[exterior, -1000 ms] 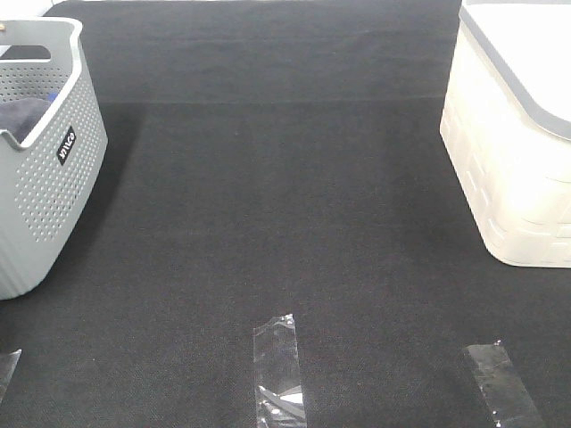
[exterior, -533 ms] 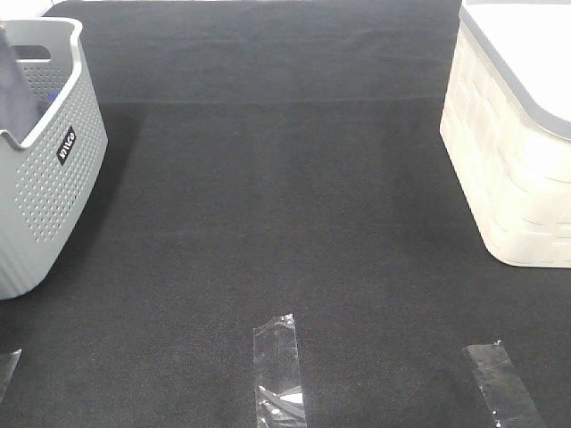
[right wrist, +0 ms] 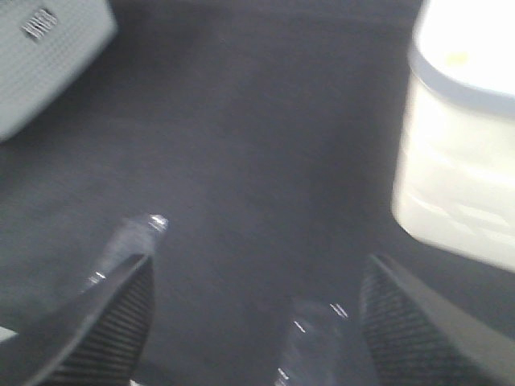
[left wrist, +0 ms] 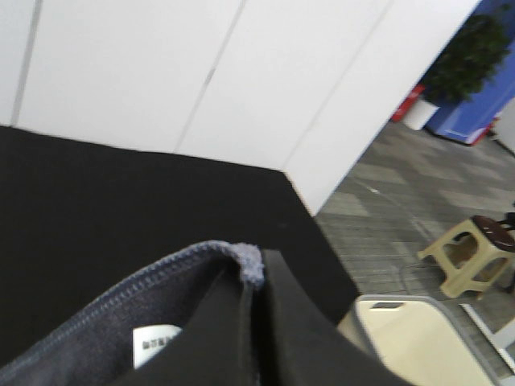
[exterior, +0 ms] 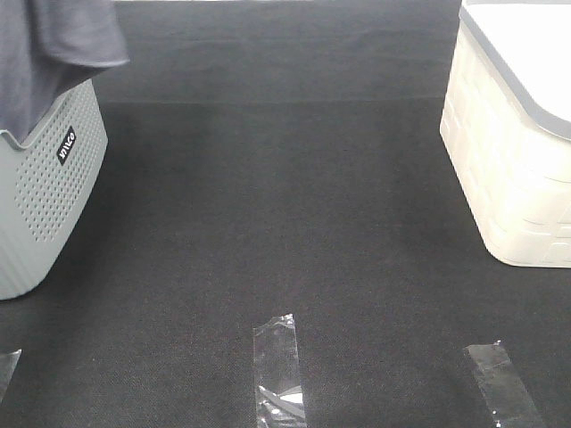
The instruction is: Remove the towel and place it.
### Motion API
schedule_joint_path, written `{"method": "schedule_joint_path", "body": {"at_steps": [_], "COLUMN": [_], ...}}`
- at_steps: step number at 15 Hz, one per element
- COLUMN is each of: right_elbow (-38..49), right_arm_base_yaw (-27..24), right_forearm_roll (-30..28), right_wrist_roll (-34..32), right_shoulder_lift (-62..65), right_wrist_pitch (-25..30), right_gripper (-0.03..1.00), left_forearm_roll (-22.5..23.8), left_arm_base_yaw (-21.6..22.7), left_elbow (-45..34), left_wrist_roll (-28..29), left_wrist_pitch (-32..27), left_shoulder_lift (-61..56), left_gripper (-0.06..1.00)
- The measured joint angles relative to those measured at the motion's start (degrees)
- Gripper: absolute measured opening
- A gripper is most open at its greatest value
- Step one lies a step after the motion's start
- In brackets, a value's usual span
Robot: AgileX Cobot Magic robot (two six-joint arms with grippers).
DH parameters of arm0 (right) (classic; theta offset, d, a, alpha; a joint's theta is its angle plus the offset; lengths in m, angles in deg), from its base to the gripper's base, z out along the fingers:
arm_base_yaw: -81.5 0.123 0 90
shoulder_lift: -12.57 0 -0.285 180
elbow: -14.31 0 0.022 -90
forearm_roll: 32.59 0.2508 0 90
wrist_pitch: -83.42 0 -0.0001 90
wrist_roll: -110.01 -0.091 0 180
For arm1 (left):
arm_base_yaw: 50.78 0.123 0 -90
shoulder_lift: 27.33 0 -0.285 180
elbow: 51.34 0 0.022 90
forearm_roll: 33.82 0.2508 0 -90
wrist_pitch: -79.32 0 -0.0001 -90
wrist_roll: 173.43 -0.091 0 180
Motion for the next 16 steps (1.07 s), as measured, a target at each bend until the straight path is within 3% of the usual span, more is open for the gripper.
{"method": "schedule_joint_path", "body": {"at_steps": [5,9,11,14,16], "right_elbow": [-4.53,-12.03,-16.50,-19.82,-19.82], "right_arm_base_yaw": [1.83,9.28,13.81,24.47,30.65], "right_forearm_roll": [12.66,14.55,12.32,2.41,-6.25], "right_wrist_roll": [10.89,19.02,20.68,20.05,13.18], "right_shoulder_lift": [-11.46,-26.59,-34.55,-44.12,-46.98], "right_wrist_pitch": [-5.50,-7.73,-8.14,-13.92,-20.68], "right_gripper": [0.61,0.61,0.61,0.61,0.61], "left_forearm_roll": [-0.06,-0.06,-0.11,-0.11,-0.11], "left_arm_base_yaw": [-10.20,-17.53,-20.34,-22.75,-24.41], "left_elbow": [0.00,0.00,0.00,0.00,0.00], "left_wrist_roll": [-2.46,-6.82,-8.42,-8.82,-8.82], "left_wrist_pitch": [6.59,9.28,10.14,11.63,14.90], "left_shoulder_lift": [0.00,1.15,2.35,3.15,3.67], "left_gripper": [0.00,0.00,0.00,0.00,0.00]}}
